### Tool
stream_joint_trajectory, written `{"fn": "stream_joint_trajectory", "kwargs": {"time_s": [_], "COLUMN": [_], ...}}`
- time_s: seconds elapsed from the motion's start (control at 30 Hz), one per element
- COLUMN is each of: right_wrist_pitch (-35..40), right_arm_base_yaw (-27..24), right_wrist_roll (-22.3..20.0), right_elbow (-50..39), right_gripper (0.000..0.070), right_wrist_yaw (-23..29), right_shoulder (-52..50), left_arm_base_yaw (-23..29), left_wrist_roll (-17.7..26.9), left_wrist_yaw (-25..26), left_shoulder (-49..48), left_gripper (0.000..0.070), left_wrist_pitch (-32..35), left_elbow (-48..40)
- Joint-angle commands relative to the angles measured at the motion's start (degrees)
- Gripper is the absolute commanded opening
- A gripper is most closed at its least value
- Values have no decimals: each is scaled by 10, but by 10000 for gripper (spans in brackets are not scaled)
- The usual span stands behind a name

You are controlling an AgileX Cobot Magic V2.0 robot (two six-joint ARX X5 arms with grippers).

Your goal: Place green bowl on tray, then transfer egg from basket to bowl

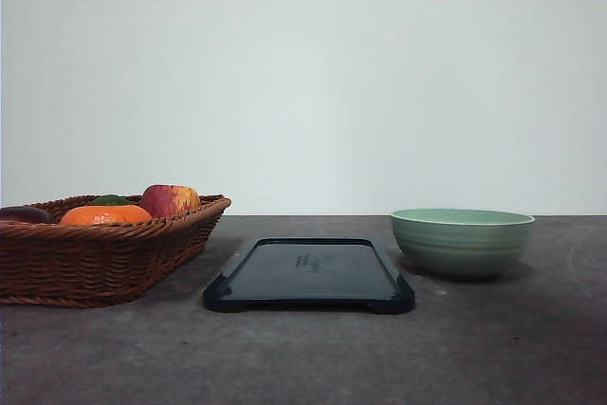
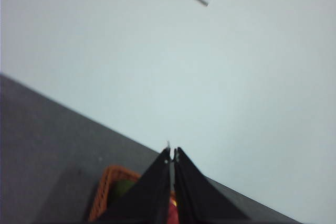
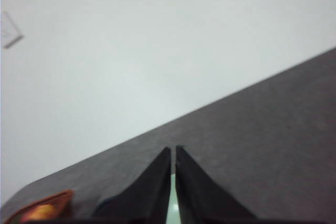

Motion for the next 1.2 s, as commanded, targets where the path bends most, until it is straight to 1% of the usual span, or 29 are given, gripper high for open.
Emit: {"fn": "stream_joint_trajectory", "kwargs": {"time_s": [0.0, 0.1, 0.17, 0.37, 0.57, 0.7, 0.8, 0.9, 1.07, 1.17], "right_wrist_pitch": [2, -25, -46, -104, -122, -132, -153, -176, -227, -257], "right_arm_base_yaw": [0, 0, 0, 0, 0, 0, 2, 8, 18, 26], "right_wrist_roll": [-10, -28, -45, -107, -165, -179, -194, -205, -210, -219], "right_elbow": [20, 52, 74, 150, 214, 256, 291, 325, 383, 412], "right_gripper": [7, 7, 7, 7, 7, 7, 7, 7, 7, 7], "right_wrist_yaw": [-7, -18, -26, -54, -98, -123, -126, -125, -119, -119], "right_shoulder": [2, 19, 35, 110, 213, 285, 342, 395, 480, 524], "left_arm_base_yaw": [0, 0, 0, 0, 0, -4, -11, -21, -38, -46], "left_wrist_roll": [32, 36, 47, 93, 97, 117, 130, 149, 186, 200], "left_wrist_yaw": [4, 6, 6, 29, 32, 61, 79, 79, 82, 86], "left_shoulder": [9, 36, 60, 155, 264, 328, 373, 412, 472, 506], "left_gripper": [0, 1, 1, 1, 1, 1, 1, 1, 0, 0], "left_wrist_pitch": [-6, -65, -99, -154, -224, -255, -285, -321, -385, -423], "left_elbow": [17, 61, 93, 186, 282, 334, 370, 403, 454, 480]}}
